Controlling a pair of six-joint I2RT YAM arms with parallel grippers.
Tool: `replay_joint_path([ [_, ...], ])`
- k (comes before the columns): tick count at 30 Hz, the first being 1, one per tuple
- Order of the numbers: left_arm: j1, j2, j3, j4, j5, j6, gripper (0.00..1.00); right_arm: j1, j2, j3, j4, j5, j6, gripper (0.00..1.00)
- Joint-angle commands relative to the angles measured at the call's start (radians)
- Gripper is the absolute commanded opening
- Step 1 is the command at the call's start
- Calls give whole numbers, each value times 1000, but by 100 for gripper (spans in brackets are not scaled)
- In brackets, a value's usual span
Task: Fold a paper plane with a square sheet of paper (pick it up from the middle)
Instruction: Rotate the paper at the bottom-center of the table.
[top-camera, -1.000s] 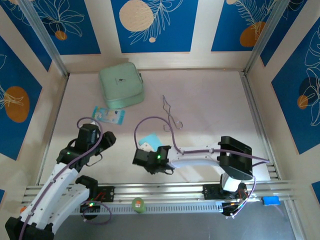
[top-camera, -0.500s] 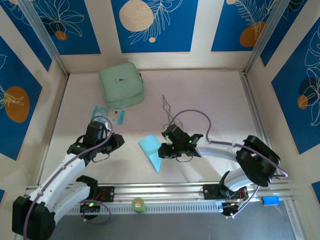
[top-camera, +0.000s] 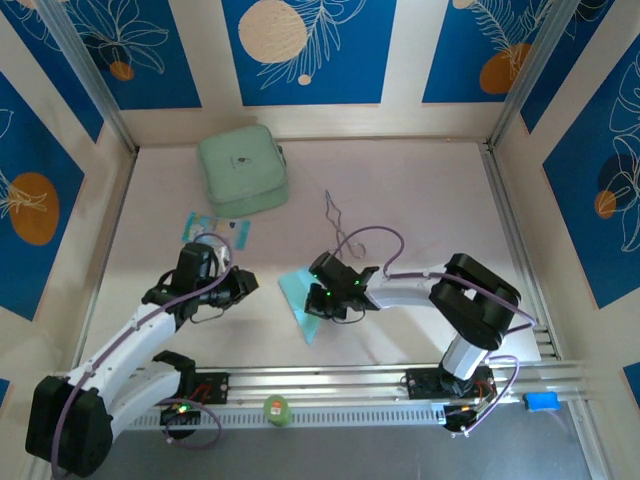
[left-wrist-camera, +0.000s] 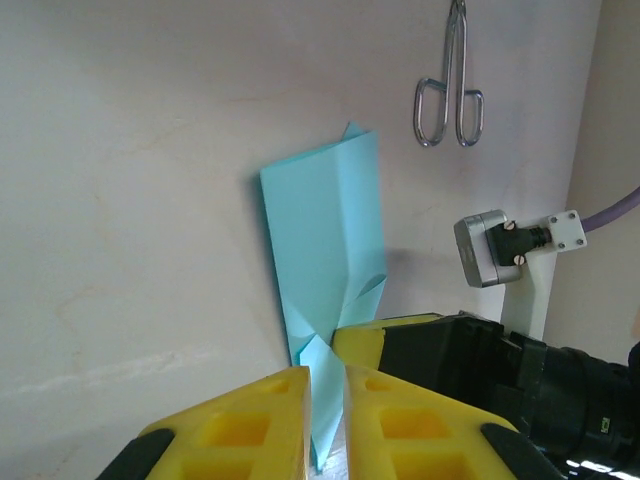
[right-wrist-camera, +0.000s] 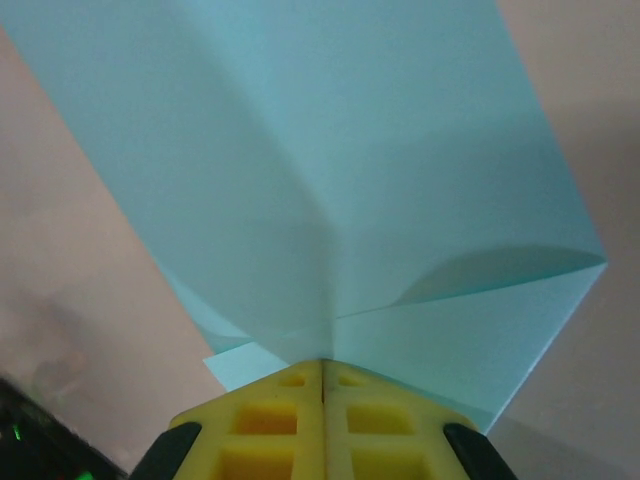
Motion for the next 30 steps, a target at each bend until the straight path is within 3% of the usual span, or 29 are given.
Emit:
replay_joint_path([
  [1,0,1,-16,24,53,-13,15,51,16,-19,-48,171,303,3],
  [5,-4,7,-18,22,81,8,15,174,55,-12,-23,323,634,2],
  [9,-5,16,-20,25,112,35,15,257,71,31,-92,429,806,2],
  [14,-7,56,-14,47,174,61,14,243,-7,44,-30,428,521,5],
  [17,-13,73,-1,40,184,66,13,177,-47,51,28,293,289,6],
  [22,-89,128,22,68,161,46,11,127,-91,61,-67,274,127,9],
  [28,-239,304,39,240,113,-26,8,41,-195,-107,-9,141,64,13],
  [29,-265,337,44,269,106,-41,7,34,-232,-148,20,137,50,15],
  [30,-286,358,50,284,95,-48,7,30,-263,-173,37,135,37,24],
])
